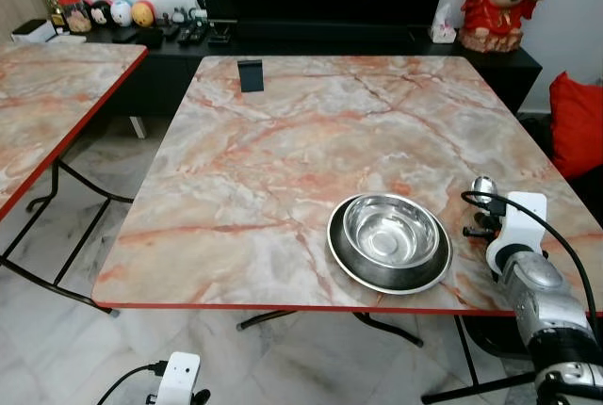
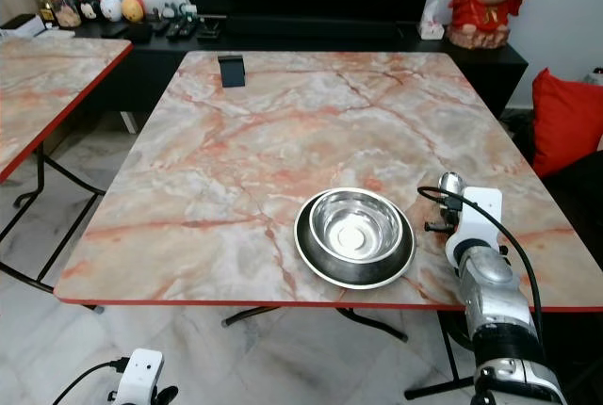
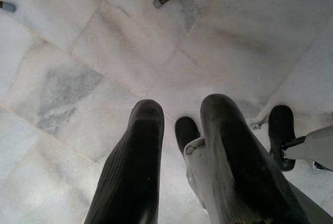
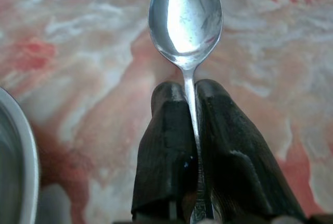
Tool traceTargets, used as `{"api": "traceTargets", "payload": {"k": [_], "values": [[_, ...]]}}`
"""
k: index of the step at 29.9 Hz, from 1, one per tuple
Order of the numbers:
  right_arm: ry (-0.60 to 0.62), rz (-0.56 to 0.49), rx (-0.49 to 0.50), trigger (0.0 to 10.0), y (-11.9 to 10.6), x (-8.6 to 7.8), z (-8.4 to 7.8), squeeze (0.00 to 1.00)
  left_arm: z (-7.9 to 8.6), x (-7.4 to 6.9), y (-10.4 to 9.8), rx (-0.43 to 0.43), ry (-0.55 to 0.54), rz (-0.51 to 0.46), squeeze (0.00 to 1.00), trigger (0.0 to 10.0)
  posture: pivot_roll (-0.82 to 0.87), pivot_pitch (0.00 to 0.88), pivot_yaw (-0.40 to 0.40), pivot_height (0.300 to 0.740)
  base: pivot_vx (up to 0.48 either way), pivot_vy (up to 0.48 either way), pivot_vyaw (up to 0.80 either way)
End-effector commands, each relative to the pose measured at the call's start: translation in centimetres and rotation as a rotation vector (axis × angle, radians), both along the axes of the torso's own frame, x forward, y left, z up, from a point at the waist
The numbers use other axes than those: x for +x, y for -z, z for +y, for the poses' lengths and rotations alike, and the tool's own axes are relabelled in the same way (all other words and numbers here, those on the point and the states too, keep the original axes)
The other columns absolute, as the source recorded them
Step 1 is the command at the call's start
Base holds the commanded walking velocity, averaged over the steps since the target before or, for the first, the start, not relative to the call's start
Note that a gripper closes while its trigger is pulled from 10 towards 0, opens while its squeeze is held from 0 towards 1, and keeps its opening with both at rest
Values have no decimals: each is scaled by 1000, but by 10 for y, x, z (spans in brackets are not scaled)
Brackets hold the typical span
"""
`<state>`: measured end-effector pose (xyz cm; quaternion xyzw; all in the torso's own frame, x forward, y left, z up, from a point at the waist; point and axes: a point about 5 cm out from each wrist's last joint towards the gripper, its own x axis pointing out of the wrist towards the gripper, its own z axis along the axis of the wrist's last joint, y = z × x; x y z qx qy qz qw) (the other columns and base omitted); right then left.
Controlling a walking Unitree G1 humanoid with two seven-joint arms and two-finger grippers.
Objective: Setting the table
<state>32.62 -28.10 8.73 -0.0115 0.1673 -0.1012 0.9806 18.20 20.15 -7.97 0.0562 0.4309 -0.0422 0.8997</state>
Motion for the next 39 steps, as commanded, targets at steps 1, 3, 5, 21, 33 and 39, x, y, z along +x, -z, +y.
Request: {"api": "traceTargets", "payload": {"k": [1, 3, 5, 21, 33, 39], "values": [[4, -15, 3, 10000, -2, 3, 1, 0, 2, -4, 2, 16, 16, 25, 0, 10000, 2, 0, -4, 740, 0, 0, 0], [1, -17, 7, 10000, -1, 5, 2, 0, 3, -3, 2, 18, 15, 25, 0, 10000, 2, 0, -4, 740, 0, 0, 0], [2, -15, 9, 10000, 0, 6, 3, 0, 3, -3, 1, 18, 11, 24, 0, 10000, 2, 0, -4, 740, 0, 0, 0], [-73, 61, 25, 10000, 16, 3, 9, 0, 3, -4, 2, 16, 11, 31, 0, 10000, 8, 0, -6, 740, 0, 0, 0], [-86, 96, 39, 10000, 22, 1, 12, 0, 3, -4, 2, 14, 11, 29, 0, 10000, 13, 0, -6, 740, 0, 0, 0], [-86, 96, 39, 10000, 22, 1, 12, 0, 3, -4, 2, 14, 11, 29, 0, 10000, 13, 0, -6, 740, 0, 0, 0]]}}
